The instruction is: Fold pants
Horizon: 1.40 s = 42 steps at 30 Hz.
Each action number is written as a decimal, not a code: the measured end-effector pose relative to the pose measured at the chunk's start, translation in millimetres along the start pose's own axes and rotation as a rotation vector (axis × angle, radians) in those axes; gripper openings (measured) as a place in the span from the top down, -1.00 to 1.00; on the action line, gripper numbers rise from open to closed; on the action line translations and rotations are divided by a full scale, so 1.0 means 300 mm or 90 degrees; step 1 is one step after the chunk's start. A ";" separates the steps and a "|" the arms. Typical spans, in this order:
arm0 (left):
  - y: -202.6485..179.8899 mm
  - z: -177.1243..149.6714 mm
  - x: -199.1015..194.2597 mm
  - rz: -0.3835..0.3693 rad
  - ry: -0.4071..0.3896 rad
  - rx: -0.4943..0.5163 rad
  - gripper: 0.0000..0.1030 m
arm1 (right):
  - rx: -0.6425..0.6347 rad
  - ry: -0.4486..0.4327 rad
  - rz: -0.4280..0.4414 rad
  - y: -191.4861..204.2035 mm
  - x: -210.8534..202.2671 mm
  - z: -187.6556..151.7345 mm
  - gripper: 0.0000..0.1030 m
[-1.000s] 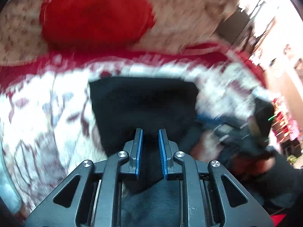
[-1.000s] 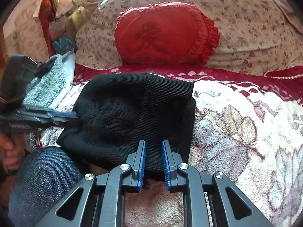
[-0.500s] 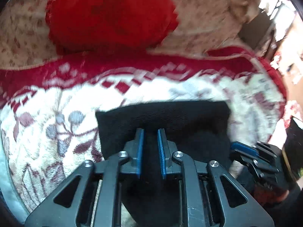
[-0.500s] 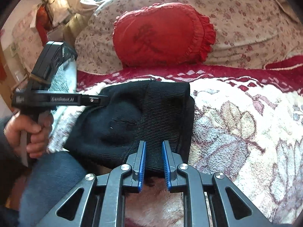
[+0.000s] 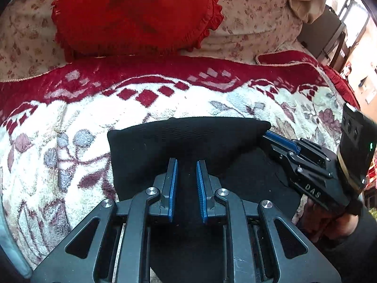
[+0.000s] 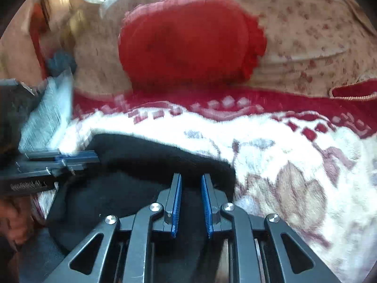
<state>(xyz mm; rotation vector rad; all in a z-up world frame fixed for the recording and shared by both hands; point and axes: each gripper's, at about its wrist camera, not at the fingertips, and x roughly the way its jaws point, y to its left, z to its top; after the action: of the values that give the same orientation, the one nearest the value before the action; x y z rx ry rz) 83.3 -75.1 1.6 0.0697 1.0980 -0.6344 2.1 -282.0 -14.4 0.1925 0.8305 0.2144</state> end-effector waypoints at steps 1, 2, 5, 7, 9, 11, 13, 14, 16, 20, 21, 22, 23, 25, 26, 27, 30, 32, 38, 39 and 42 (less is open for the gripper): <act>-0.001 0.002 0.004 0.002 0.003 0.003 0.72 | -0.012 -0.014 0.005 -0.002 -0.002 -0.013 0.72; -0.005 0.004 0.007 0.006 0.005 0.009 0.72 | -0.012 -0.017 0.006 -0.003 -0.004 -0.017 0.72; -0.001 0.018 -0.005 -0.001 0.007 -0.005 0.72 | -0.012 -0.023 0.016 -0.010 -0.002 -0.015 0.72; 0.020 0.010 -0.061 -0.018 -0.012 -0.031 0.72 | 0.032 -0.034 0.065 -0.052 -0.024 -0.018 0.71; 0.059 -0.015 -0.133 -0.037 -0.044 -0.064 0.67 | 0.130 -0.045 0.111 -0.123 -0.080 -0.021 0.61; 0.140 -0.056 -0.184 -0.077 -0.077 -0.127 -0.11 | 0.209 -0.087 0.127 -0.182 -0.145 -0.041 0.31; 0.238 -0.109 -0.170 -0.119 -0.075 -0.206 -0.29 | 0.300 -0.124 0.136 -0.252 -0.197 -0.090 -0.08; 0.266 -0.124 -0.148 -0.143 -0.058 -0.234 -0.29 | 0.334 -0.128 0.151 -0.273 -0.200 -0.109 -0.14; 0.305 -0.152 -0.098 -0.208 -0.022 -0.286 -0.28 | 0.411 -0.090 0.220 -0.313 -0.154 -0.139 -0.14; 0.270 -0.151 -0.036 -0.269 0.013 -0.280 -0.29 | 0.412 -0.006 0.256 -0.288 -0.060 -0.150 -0.09; 0.257 -0.144 -0.025 -0.269 0.022 -0.272 -0.29 | 0.380 -0.004 0.246 -0.266 -0.060 -0.143 -0.10; 0.247 -0.139 -0.012 -0.260 0.029 -0.268 -0.29 | 0.360 0.003 0.239 -0.250 -0.058 -0.138 -0.10; 0.243 -0.136 -0.002 -0.256 0.028 -0.270 -0.29 | 0.342 0.008 0.232 -0.237 -0.057 -0.134 -0.10; 0.244 -0.135 0.001 -0.262 0.018 -0.282 -0.29 | 0.306 0.015 0.224 -0.207 -0.058 -0.128 -0.13; 0.251 -0.139 0.001 -0.269 0.014 -0.292 -0.29 | 0.291 0.021 0.228 -0.189 -0.056 -0.125 -0.13; 0.259 -0.141 0.004 -0.274 0.012 -0.300 -0.28 | 0.267 0.026 0.230 -0.167 -0.057 -0.124 -0.13; 0.282 -0.157 0.005 -0.293 0.004 -0.321 -0.28 | 0.241 0.025 0.212 -0.152 -0.055 -0.129 -0.07; 0.284 -0.160 0.011 -0.282 0.008 -0.331 0.04 | 0.279 0.024 0.225 -0.187 -0.045 -0.140 0.01; 0.195 -0.112 -0.059 -0.218 0.006 -0.236 0.45 | 0.233 0.016 0.259 -0.148 -0.073 -0.112 0.41; 0.184 -0.100 -0.074 -0.216 0.001 -0.220 0.46 | 0.239 0.011 0.271 -0.154 -0.075 -0.104 0.43; 0.152 -0.024 -0.136 -0.215 -0.032 -0.182 0.46 | 0.267 -0.011 0.306 -0.191 -0.086 -0.073 0.43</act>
<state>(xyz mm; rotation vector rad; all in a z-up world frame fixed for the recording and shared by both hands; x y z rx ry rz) 88.6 -17.0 21.3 -0.3827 1.1512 -0.7679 -24.7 -342.1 -24.9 0.7908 0.7956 0.4877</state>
